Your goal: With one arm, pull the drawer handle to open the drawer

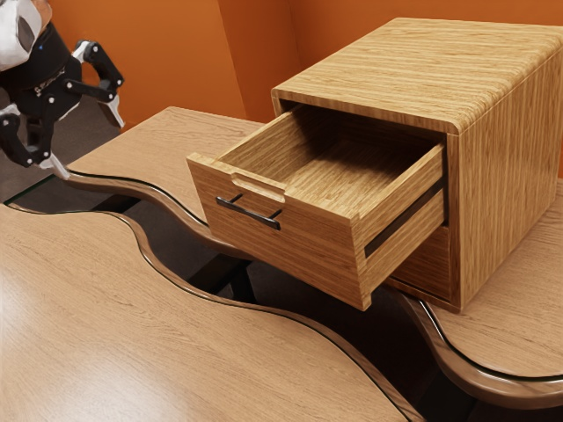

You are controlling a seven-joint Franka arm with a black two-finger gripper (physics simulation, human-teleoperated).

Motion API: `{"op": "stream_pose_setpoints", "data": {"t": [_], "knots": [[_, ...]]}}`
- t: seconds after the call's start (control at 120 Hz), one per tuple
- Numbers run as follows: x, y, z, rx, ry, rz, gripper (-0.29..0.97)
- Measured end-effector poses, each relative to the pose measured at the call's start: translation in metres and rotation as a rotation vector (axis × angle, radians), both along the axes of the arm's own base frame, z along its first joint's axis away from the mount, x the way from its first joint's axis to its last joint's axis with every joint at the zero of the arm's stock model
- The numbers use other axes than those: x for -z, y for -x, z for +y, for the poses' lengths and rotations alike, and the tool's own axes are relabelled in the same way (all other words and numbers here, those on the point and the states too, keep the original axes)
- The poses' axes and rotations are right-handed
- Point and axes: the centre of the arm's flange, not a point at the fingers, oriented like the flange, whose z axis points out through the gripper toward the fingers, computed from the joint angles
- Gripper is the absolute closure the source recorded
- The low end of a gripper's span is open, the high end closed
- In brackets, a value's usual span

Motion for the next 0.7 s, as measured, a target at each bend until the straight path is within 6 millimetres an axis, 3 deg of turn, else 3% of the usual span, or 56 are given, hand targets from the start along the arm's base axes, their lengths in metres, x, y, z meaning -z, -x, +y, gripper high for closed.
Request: {"op": "stream_pose_setpoints", "data": {"t": [0.217, 0.333, 0.7], "knots": [[0.010, 0.001, 0.001, -0.265, 0.065, 0.099, 0.00], [0.023, -0.011, 0.009, -0.402, 0.070, 0.142, 0.00], [0.029, -0.020, 0.017, -0.641, 0.093, 0.149, 0.00]]}}
